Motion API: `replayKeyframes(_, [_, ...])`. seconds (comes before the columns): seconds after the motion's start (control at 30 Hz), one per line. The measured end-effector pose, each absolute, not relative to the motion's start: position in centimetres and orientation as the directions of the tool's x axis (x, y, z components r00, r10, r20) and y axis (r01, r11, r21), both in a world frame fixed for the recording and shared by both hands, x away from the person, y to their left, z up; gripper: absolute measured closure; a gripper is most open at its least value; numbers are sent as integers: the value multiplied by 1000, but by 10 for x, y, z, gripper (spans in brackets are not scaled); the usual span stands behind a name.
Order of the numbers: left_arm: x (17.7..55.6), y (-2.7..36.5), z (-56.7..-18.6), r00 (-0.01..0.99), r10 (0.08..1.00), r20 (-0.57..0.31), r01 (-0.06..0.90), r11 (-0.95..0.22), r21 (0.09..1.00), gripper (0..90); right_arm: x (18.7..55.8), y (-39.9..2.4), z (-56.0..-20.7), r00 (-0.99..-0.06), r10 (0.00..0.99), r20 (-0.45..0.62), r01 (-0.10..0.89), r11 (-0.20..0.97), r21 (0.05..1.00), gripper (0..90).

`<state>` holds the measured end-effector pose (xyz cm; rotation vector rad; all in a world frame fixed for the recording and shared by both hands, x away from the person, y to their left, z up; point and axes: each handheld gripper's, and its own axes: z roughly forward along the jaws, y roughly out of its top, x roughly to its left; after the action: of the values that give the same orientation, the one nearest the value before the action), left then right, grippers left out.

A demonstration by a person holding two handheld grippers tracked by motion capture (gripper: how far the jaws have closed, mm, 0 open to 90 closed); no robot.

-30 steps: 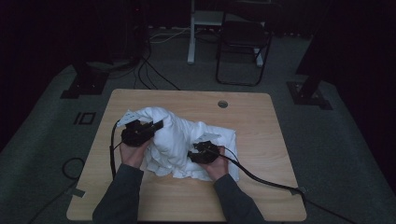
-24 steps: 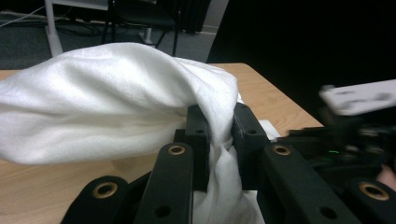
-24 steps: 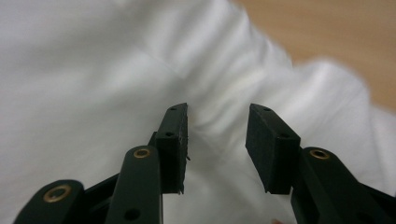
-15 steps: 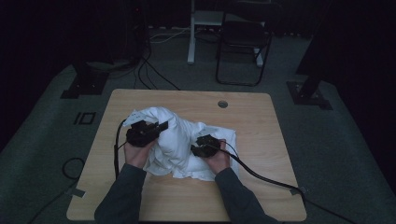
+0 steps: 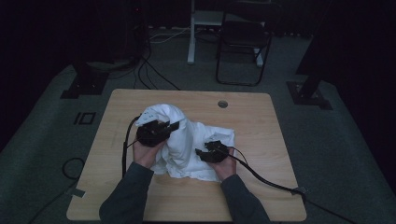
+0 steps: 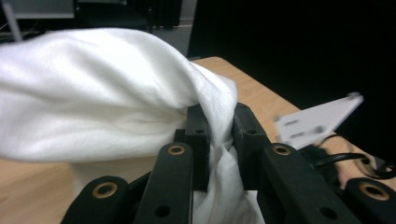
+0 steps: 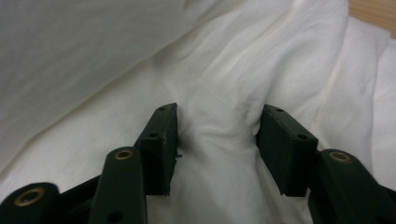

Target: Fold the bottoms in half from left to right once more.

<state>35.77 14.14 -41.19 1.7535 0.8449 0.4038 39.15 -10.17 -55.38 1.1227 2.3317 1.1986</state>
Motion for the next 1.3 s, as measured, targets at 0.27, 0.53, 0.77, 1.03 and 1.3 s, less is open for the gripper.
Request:
replayKeyframes(0.27, [361,101,-426,738,670,-73,327,-261,908,796,373,-102,-525,-711,701,-52,372,438,819,459])
replayKeyframes(0.53, [369,73,-454,763,638,-101,362,-293,885,794,383,-173,-511,-558,830,-2,462,312,830,473])
replayKeyframes(0.77, [380,30,-519,781,612,-123,446,-410,796,789,383,-198,-505,-532,845,49,466,244,850,456])
replayKeyframes(1.03, [385,32,-529,774,614,-156,471,-394,789,788,376,-192,-496,-621,781,65,416,259,872,379])
replayKeyframes(1.3, [382,33,-524,776,609,-164,469,-383,796,767,387,-178,-492,-661,746,77,384,248,890,575])
